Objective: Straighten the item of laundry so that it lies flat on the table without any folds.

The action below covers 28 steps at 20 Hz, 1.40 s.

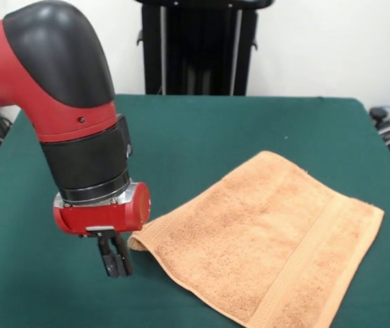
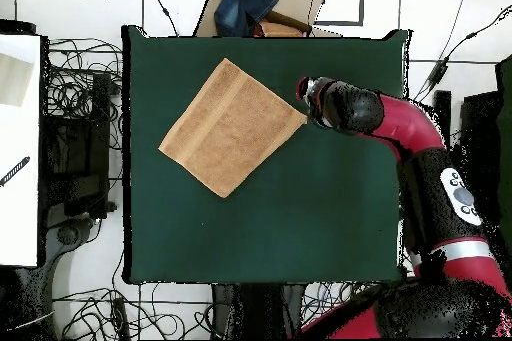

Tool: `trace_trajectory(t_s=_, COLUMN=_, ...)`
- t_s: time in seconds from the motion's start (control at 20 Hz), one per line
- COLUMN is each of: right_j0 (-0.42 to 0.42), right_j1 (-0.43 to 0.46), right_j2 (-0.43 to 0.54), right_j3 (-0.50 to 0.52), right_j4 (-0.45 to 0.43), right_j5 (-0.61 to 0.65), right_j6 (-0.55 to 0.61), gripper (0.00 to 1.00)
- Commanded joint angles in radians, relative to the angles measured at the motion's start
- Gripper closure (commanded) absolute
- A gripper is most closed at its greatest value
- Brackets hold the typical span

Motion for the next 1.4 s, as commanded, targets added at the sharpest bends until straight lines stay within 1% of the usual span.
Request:
trace_trajectory(t_s=0.05, right_j0=-0.004, right_j1=0.058, right_j2=0.097, right_j3=0.009, right_j4=-0.029, right_j5=0.08, right_j6=-0.248, gripper=1.0)
trace_trajectory(t_s=0.3, right_j0=-0.012, right_j1=0.057, right_j2=0.114, right_j3=0.018, right_j4=-0.032, right_j5=0.076, right_j6=-0.242, gripper=1.0)
trace_trajectory(t_s=0.6, right_j0=-0.05, right_j1=0.128, right_j2=0.182, right_j3=0.03, right_j4=0.036, right_j5=0.131, right_j6=-0.249, gripper=1.0)
trace_trajectory(t_s=0.75, right_j0=-0.065, right_j1=0.147, right_j2=0.21, right_j3=0.052, right_j4=0.046, right_j5=0.127, right_j6=-0.247, gripper=1.0)
trace_trajectory(t_s=1.05, right_j0=-0.08, right_j1=0.142, right_j2=0.244, right_j3=0.094, right_j4=0.055, right_j5=0.142, right_j6=-0.22, gripper=1.0)
trace_trajectory(t_s=1.2, right_j0=-0.096, right_j1=0.139, right_j2=0.252, right_j3=0.123, right_j4=0.043, right_j5=0.133, right_j6=-0.207, gripper=1.0)
trace_trajectory(t_s=1.4, right_j0=-0.103, right_j1=0.157, right_j2=0.258, right_j3=0.117, right_j4=0.034, right_j5=0.139, right_j6=-0.218, gripper=1.0)
